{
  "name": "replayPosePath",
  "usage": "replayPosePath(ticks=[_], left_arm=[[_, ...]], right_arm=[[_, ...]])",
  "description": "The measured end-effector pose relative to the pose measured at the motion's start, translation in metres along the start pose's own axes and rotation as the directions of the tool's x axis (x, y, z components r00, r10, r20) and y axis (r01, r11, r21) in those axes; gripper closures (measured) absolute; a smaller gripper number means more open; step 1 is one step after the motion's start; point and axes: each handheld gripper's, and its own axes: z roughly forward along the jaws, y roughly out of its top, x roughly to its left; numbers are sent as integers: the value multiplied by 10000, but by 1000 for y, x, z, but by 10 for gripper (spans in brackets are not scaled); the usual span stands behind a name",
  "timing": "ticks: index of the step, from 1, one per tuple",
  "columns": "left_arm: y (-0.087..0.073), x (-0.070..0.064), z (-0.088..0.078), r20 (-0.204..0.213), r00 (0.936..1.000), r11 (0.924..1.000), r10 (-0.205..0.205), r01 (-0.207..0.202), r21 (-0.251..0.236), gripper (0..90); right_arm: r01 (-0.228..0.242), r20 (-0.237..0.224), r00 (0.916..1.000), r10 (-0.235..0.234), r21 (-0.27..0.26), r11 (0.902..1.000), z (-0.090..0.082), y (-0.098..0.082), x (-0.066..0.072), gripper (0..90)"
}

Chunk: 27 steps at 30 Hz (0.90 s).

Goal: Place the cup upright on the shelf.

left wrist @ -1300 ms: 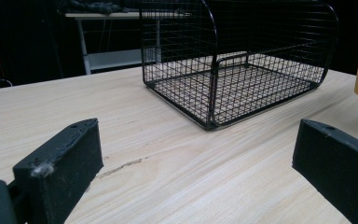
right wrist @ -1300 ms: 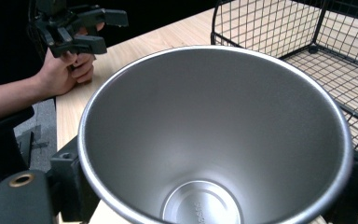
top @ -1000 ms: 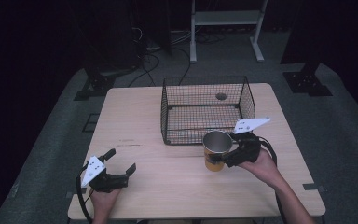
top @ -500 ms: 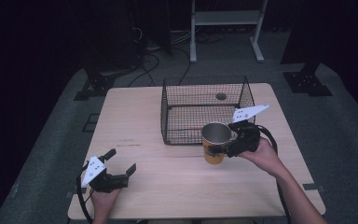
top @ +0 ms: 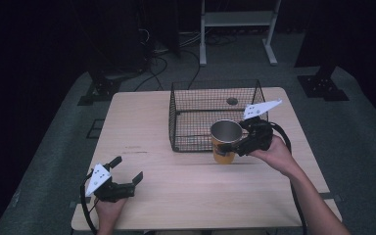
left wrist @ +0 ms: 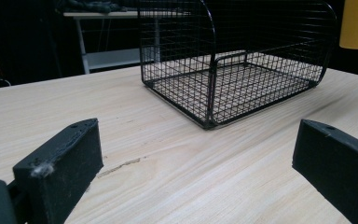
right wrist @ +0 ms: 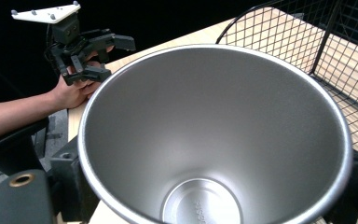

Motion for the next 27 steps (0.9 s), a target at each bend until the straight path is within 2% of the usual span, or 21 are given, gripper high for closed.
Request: replayPosePath(ticks=[10, 27], left_arm=[[0, 0, 0, 28, 10000, 10000, 7, -7, 11, 8], [0, 0, -1, 57, 10000, 10000, 10, -10, 21, 8]], right_arm=[[-78, 123, 9999, 78, -62, 10000, 0, 14, -12, 127], [-51, 261, 9996, 53, -57, 10000, 5, 35, -26, 127]])
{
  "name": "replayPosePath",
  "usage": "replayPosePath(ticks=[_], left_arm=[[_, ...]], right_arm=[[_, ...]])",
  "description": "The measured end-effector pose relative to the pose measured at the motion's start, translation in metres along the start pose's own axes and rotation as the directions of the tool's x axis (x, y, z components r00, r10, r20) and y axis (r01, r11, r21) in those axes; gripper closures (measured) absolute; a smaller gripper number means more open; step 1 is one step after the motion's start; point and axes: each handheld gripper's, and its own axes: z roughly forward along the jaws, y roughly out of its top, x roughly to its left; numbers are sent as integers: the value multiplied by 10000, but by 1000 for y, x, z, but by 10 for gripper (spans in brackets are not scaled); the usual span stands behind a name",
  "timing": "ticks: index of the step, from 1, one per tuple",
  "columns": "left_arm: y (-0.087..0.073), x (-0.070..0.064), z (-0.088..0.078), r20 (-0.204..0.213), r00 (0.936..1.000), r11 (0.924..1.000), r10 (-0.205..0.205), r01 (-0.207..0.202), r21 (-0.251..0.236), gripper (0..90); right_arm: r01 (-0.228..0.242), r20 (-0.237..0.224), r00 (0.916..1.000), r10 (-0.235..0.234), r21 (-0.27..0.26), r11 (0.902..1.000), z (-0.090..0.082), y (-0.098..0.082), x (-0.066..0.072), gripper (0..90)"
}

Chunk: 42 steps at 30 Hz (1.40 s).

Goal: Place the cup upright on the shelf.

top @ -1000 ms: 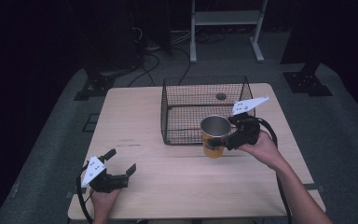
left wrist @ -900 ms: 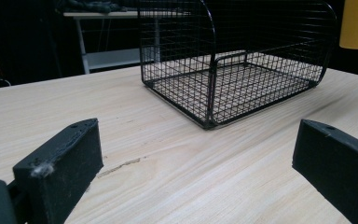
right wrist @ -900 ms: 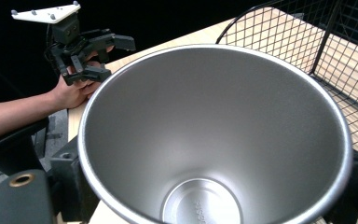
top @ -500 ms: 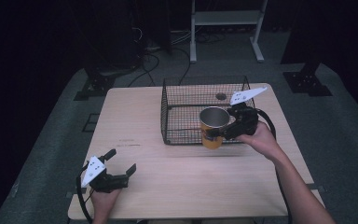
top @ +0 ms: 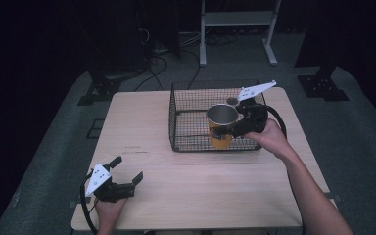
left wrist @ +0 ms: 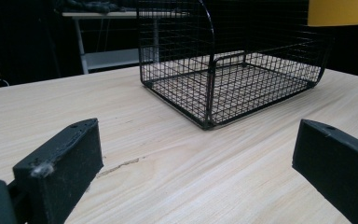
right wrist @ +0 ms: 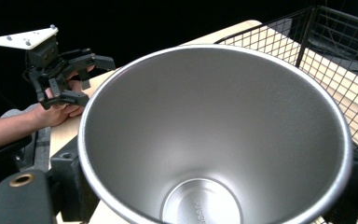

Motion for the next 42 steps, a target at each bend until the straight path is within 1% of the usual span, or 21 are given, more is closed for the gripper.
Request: replayPosePath(ticks=[7, 10, 16, 18, 27, 34, 37, 42], left_arm=[[0, 0, 0, 17, 10000, 10000, -4, 4, -10, 9], [0, 0, 0, 14, 10000, 10000, -13, 13, -10, 8], [0, 0, 0, 9, 10000, 10000, -13, 13, -3, 8], [0, 0, 0, 17, 10000, 10000, -26, 26, -4, 8], [0, -1, 0, 27, 10000, 10000, -36, 36, 4, 8], [0, 0, 0, 46, 10000, 10000, -61, 61, 5, 8], [0, -1, -1, 51, 10000, 10000, -70, 70, -10, 8], [0, 0, 0, 63, 9999, 10000, -78, 79, -28, 9]], right_arm=[[-97, 88, 9999, 96, 46, 9999, 3, 8, -7, 127], [-173, 122, 9998, 173, -54, 9998, 4, 12, -11, 128], [-201, 190, 9996, 202, -28, 9998, 6, 18, -16, 127], [-153, 278, 9995, 153, -3, 9999, 8, 21, -17, 127], [-251, 348, 9991, 244, 190, 9995, 13, 25, -26, 127], [-363, 515, 9980, 354, 184, 9992, 18, 27, -34, 128], [-567, 506, 9971, 560, 136, 9983, 23, 27, -41, 127], [-673, 547, 9963, 663, 167, 9976, 26, 27, -45, 127]])
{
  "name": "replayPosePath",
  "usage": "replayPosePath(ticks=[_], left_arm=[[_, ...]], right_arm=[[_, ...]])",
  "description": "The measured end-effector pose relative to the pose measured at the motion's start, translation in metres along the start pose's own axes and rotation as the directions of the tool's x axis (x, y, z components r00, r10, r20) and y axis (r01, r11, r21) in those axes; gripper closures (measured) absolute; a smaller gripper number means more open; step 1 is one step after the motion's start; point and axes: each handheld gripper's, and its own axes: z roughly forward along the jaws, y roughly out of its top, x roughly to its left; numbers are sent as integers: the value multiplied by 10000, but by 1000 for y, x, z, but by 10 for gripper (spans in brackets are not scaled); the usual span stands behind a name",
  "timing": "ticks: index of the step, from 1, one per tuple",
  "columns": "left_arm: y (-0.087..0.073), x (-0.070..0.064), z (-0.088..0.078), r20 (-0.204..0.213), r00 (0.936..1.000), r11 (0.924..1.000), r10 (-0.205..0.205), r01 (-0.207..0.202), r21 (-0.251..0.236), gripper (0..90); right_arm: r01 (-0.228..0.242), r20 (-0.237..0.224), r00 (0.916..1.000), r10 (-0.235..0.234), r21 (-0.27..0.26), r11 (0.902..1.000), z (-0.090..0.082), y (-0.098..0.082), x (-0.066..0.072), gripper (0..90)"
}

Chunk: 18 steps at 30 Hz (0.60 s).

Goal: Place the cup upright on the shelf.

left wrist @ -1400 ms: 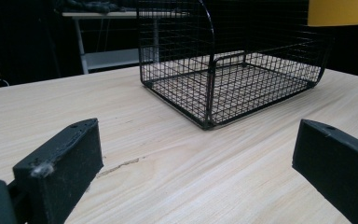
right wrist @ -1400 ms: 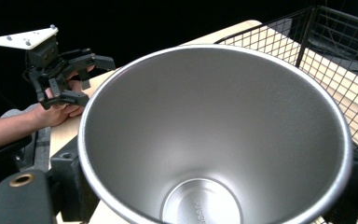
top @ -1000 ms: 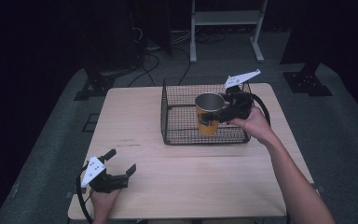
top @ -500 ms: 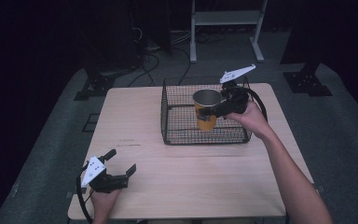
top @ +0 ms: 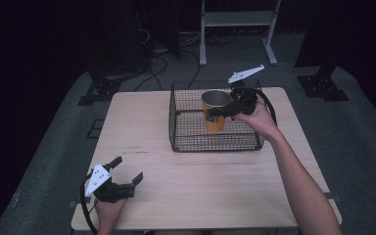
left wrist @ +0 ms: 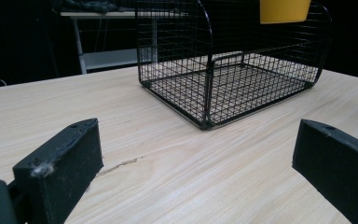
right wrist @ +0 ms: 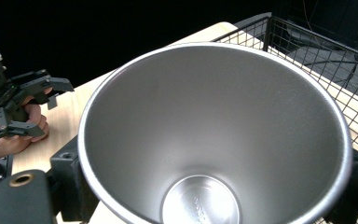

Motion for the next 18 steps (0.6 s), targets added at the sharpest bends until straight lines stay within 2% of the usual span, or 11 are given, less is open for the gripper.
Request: replayPosePath(ticks=[8, 17, 18], left_arm=[[0, 0, 0, 34, 10000, 10000, -21, 21, -13, 9], [0, 0, 0, 41, 10000, 10000, -43, 43, -46, 8], [0, 1, 0, 36, 10000, 10000, -47, 47, -52, 9]], right_arm=[[-116, 179, 9998, 114, 131, 9998, 11, 5, -8, 128], [-380, 409, 9985, 358, 539, 9978, 30, 1, -25, 127], [-463, 488, 9979, 428, 734, 9962, 34, -1, -29, 128]])
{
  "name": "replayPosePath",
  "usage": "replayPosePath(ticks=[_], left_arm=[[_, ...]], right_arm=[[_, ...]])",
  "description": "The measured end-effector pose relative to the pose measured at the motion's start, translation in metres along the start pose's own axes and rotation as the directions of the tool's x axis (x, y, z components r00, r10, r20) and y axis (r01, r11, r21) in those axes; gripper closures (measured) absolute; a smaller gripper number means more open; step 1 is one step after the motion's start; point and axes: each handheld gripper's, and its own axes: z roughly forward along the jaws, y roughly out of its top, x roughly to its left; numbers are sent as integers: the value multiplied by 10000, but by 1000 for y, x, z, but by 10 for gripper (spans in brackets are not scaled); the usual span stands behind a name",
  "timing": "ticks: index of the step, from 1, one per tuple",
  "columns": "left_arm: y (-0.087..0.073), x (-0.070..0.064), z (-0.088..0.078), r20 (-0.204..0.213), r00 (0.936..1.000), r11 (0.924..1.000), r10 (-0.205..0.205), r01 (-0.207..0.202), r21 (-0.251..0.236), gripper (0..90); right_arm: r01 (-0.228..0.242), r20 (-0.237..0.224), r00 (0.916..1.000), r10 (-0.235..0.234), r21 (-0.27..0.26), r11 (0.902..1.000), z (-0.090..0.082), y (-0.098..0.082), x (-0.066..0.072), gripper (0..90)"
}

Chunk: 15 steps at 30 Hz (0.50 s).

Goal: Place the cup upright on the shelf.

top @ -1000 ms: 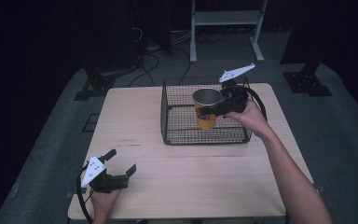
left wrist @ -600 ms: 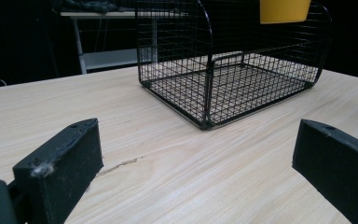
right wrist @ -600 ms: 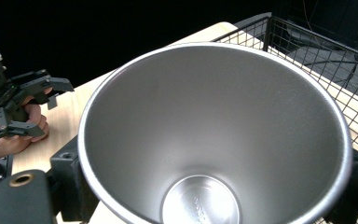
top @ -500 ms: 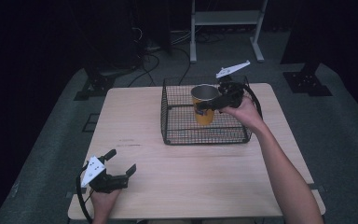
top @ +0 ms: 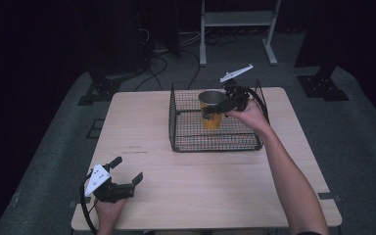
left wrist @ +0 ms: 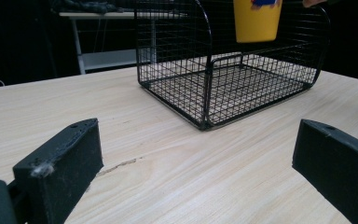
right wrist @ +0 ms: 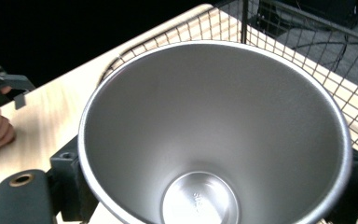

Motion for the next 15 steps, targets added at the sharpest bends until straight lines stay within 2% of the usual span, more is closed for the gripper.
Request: replayPosePath(ticks=[11, 15], left_arm=[[0, 0, 0, 3, 10000, 10000, 10, -10, 8, 9], [0, 0, 0, 8, 10000, 10000, 7, -7, 5, 8]], right_arm=[[-100, 162, 9998, 93, 456, 9989, 19, -5, -13, 128], [-172, 156, 9997, 166, 441, 9989, 21, -5, -16, 128]])
